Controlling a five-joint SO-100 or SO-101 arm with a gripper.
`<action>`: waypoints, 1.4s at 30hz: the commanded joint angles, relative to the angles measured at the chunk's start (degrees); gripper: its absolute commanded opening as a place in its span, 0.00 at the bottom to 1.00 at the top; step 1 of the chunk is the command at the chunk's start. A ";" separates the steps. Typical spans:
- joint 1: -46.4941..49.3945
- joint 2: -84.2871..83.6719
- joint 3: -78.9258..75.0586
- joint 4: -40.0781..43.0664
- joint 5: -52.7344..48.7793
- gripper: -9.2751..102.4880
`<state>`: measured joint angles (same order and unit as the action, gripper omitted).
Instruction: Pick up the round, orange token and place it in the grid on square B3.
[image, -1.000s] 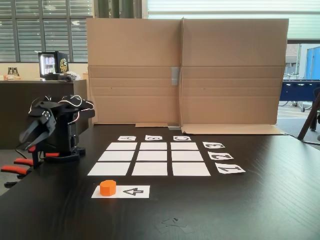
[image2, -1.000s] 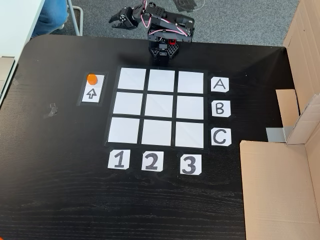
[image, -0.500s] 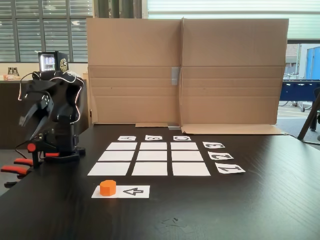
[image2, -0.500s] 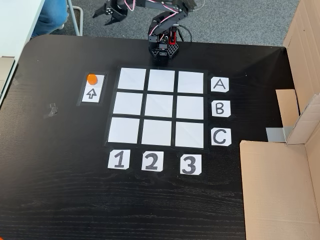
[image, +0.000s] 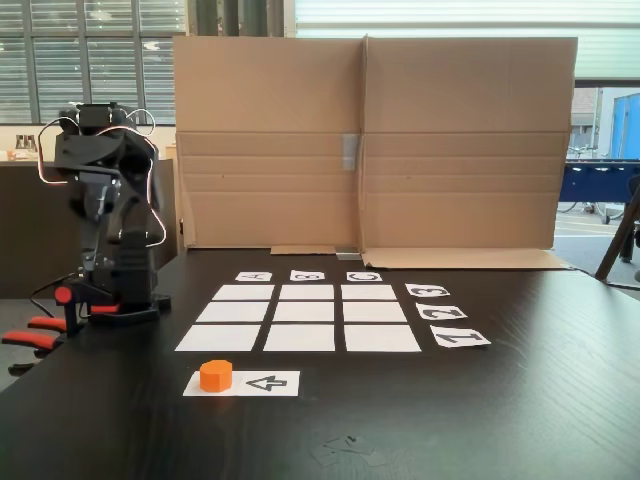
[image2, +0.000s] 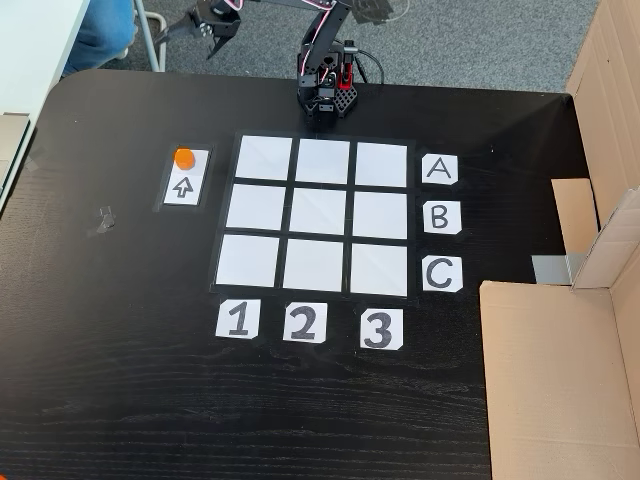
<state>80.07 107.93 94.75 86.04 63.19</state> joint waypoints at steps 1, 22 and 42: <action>-0.97 -6.50 -8.26 2.64 -0.62 0.68; -9.84 -36.91 -33.66 3.52 -2.90 0.68; -22.24 -47.29 -37.71 3.25 -1.67 0.68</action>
<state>58.97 60.73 59.24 89.38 60.56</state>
